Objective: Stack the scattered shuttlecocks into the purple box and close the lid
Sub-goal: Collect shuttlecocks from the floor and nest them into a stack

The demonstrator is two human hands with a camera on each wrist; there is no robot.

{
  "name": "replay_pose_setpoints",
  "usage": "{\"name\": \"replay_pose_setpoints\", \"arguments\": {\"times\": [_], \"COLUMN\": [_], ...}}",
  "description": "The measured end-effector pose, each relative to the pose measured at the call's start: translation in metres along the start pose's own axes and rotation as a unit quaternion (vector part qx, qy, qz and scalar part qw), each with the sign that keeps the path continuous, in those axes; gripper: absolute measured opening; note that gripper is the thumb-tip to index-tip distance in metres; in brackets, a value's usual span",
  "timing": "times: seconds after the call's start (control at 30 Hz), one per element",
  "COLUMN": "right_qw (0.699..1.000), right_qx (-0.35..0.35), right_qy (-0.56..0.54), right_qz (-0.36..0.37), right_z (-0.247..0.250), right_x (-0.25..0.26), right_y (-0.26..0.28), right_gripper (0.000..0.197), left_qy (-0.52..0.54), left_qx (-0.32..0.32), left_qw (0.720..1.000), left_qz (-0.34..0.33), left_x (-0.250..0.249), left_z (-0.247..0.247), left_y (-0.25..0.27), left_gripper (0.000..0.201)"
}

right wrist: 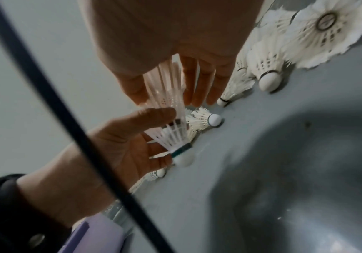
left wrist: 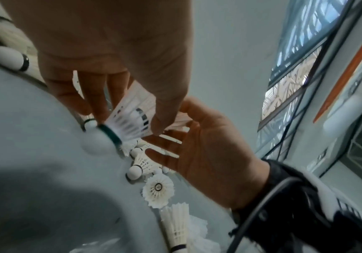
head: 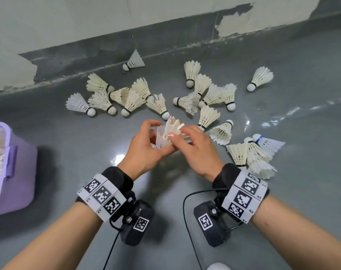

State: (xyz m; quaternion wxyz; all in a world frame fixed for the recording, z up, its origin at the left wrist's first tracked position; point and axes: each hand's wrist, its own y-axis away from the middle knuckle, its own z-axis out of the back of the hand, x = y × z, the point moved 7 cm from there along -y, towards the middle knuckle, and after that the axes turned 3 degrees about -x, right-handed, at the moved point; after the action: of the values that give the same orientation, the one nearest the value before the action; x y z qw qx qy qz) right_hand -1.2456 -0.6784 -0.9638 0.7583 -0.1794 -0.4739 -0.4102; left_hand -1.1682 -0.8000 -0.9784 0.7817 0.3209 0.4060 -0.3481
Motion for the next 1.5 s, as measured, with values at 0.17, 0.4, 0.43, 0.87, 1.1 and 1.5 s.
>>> {"name": "replay_pose_setpoints", "arguments": {"times": [0.17,0.4,0.43,0.87,1.1,1.5], "right_qw": [0.998,0.984,0.974,0.896,0.926,0.94], "right_qx": [0.053,-0.165,-0.197,-0.094,-0.103,-0.051], "right_qy": [0.011,0.049,0.097,0.289,0.255,0.267], "right_qz": [-0.02,-0.038,-0.065,-0.323,-0.257,-0.208], "right_z": [0.013,0.073,0.085,0.1,0.093,0.055], "right_x": [-0.014,-0.04,-0.05,-0.129,-0.121,-0.114], "right_y": [0.005,0.017,0.018,0.042,0.026,0.016], "right_gripper": [0.049,0.037,0.034,0.077,0.071,0.052], "left_qy": [-0.044,-0.029,-0.03,-0.056,-0.051,-0.059], "left_qx": [0.093,0.08,0.08,0.103,0.097,0.068], "left_qw": [0.994,0.996,0.996,0.993,0.994,0.995], "left_qz": [-0.045,-0.036,-0.034,-0.005,0.006,0.037], "left_x": [-0.021,-0.026,-0.022,0.002,0.012,0.04], "left_z": [-0.041,-0.056,-0.056,-0.054,-0.045,-0.013], "left_y": [-0.005,-0.011,-0.009,0.001,0.004,0.007], "left_gripper": [0.062,0.06,0.058,0.052,0.05,0.05]}}
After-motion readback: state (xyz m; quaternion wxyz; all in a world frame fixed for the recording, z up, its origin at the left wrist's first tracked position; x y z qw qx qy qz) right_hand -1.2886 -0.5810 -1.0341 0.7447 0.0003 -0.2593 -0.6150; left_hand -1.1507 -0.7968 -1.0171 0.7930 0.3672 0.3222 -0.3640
